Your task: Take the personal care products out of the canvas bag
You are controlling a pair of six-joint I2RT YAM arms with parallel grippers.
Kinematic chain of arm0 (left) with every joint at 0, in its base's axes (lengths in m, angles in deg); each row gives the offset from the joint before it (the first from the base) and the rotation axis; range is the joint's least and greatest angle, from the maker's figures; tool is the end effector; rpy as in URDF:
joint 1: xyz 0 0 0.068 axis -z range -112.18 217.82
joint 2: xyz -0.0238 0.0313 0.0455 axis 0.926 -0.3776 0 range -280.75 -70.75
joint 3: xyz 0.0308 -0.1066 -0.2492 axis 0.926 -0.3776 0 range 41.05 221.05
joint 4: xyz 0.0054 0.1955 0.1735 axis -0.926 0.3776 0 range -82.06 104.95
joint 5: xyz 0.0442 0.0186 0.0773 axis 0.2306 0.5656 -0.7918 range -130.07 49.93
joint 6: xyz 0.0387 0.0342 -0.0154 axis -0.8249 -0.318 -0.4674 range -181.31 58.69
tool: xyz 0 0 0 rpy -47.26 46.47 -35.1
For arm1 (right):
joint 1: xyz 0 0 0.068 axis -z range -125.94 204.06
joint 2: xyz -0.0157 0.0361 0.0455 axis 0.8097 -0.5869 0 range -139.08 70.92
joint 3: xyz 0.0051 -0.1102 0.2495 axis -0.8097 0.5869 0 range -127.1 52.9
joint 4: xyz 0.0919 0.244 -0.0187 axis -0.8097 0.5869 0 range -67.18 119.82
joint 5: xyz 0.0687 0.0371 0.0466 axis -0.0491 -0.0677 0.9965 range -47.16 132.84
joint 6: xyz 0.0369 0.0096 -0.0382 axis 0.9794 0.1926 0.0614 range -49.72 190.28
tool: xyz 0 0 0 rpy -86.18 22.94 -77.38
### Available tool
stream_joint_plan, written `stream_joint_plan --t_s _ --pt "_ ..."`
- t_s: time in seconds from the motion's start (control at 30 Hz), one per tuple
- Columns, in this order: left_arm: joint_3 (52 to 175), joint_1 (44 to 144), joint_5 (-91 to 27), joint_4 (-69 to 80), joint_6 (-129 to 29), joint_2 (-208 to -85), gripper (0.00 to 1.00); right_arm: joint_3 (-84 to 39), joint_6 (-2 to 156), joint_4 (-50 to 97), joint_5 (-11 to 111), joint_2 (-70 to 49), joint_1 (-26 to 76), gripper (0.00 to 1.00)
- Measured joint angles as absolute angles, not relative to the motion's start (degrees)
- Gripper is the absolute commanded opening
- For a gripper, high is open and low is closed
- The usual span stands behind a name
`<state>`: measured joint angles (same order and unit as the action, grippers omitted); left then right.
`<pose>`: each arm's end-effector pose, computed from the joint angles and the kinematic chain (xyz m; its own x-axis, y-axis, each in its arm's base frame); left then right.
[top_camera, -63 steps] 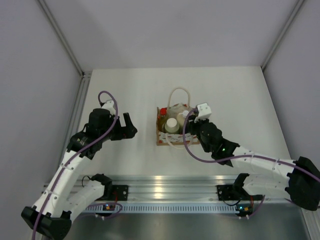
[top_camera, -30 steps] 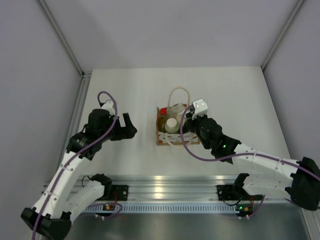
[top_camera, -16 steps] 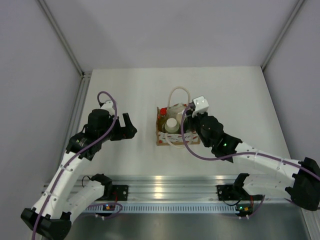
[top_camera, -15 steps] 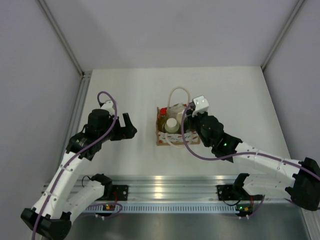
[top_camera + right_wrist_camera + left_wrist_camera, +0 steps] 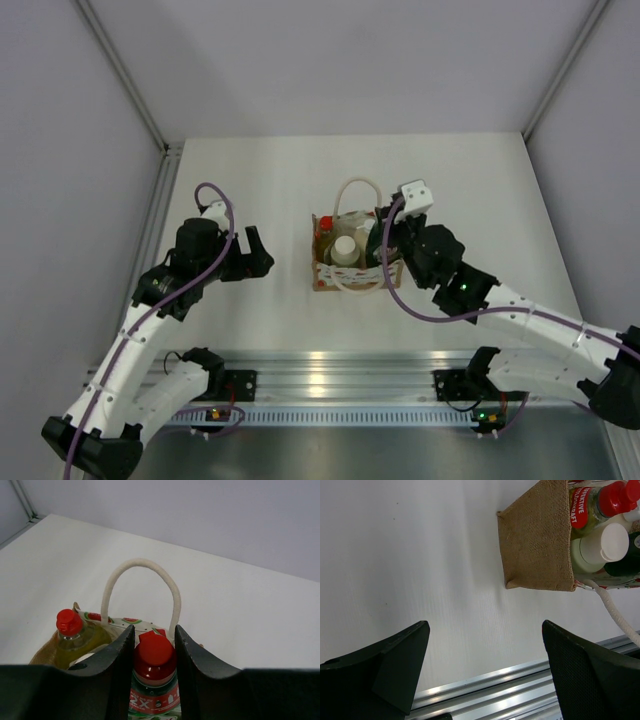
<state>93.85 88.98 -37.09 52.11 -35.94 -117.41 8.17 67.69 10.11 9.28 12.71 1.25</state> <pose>0.1508 -0.0604 0.3239 -0.6899 -0.1918 -0.6981 0.1142 0.9234 -0.3665 0.1589 0.1768 0.3378 0.0069 -0.0534 -0.9986 -0.3299 0.9425 -0.0526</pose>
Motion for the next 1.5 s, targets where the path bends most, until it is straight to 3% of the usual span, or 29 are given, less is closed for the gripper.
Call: stream_joint_plan --t_s 1.13,1.5 --pt "93.8 89.0 -37.1 52.1 -35.9 -117.4 0.98 -4.6 61.4 16.0 4.3 15.5 4.4 0.0" --pt "93.8 89.0 -37.1 52.1 -35.9 -117.4 0.98 -2.0 66.8 16.9 8.5 19.2 20.3 0.0"
